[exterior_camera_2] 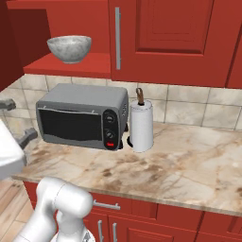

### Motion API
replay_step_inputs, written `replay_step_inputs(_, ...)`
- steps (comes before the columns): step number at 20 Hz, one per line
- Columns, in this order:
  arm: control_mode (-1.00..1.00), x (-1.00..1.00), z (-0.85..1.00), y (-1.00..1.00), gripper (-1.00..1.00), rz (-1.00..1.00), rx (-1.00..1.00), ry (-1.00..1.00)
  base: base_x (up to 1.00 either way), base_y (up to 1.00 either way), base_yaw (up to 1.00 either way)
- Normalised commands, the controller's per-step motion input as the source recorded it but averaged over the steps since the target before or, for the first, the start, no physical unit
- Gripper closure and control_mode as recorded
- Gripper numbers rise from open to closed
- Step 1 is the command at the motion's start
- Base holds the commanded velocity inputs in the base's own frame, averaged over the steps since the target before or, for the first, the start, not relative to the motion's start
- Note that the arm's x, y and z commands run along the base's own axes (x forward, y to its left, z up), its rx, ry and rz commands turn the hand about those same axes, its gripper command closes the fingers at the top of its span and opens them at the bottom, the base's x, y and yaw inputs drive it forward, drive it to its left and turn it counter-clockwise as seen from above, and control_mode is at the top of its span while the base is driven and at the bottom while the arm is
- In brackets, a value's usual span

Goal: Open the cabinet. Pick the bowls from the counter and place them in the cabinet. Then close the cabinet.

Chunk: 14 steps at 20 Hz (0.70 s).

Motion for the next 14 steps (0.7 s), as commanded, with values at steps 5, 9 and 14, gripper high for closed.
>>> replay_step_inputs(5,-1.00,-0.35,0.00,0.86,-1.00,0.00,-0.24,0.15,0.00,0.00,0.00)
replay_step_inputs(9,-1.00,-0.08,0.00,1.00,-1.00,-0.04,-0.27,0.06,0.00,0.00,0.00)
replay_step_inputs(14,-1.00,-0.09,-0.01,0.89,-1.00,-0.21,-0.13,0.00,0.00,0.00,0.00)
